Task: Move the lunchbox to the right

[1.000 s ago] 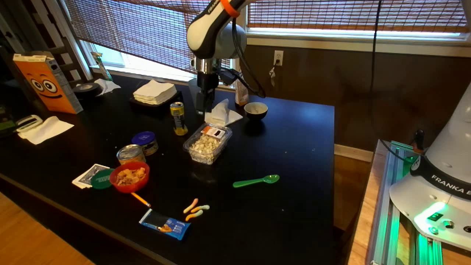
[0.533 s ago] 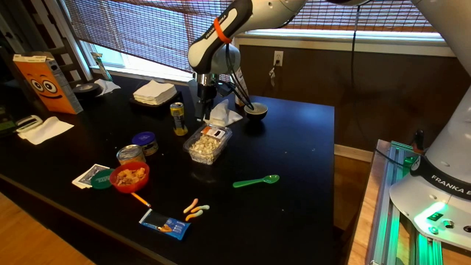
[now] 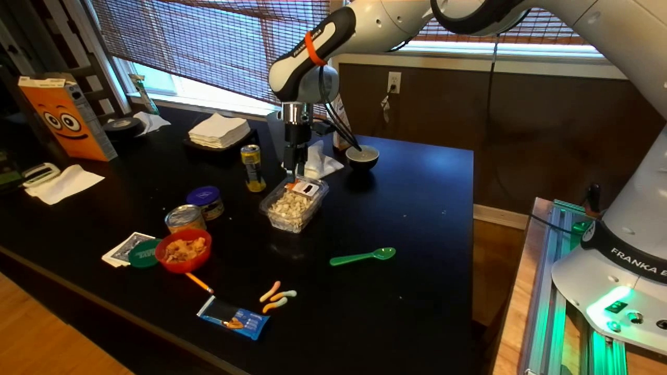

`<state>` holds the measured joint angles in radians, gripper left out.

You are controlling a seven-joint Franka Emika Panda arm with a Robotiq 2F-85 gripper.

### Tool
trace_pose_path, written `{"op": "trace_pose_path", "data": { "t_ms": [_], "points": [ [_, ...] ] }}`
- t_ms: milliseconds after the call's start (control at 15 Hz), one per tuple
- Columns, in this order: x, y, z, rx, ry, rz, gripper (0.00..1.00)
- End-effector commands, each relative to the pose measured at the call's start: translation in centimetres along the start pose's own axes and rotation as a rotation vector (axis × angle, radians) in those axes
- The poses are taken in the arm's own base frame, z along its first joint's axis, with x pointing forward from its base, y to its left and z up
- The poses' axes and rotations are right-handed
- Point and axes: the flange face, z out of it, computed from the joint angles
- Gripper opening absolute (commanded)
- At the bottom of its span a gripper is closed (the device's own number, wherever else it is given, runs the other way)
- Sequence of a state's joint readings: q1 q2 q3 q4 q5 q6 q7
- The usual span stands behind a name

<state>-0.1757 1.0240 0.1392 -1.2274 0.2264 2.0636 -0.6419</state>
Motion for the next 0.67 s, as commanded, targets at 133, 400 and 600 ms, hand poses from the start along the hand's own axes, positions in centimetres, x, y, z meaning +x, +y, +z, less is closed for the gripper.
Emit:
{"op": "trace_pose_path", "data": {
  "t_ms": [133, 400, 600],
  "points": [
    [-0.1, 1.5, 0.8, 0.105, -0.008, -0.014, 1.00],
    [0.0, 1.5, 2.8, 0.132, 0.010, 0.002, 1.00],
    [0.3, 1.1, 3.0, 0.190, 0.049, 0.031, 0.74]
  ]
}}
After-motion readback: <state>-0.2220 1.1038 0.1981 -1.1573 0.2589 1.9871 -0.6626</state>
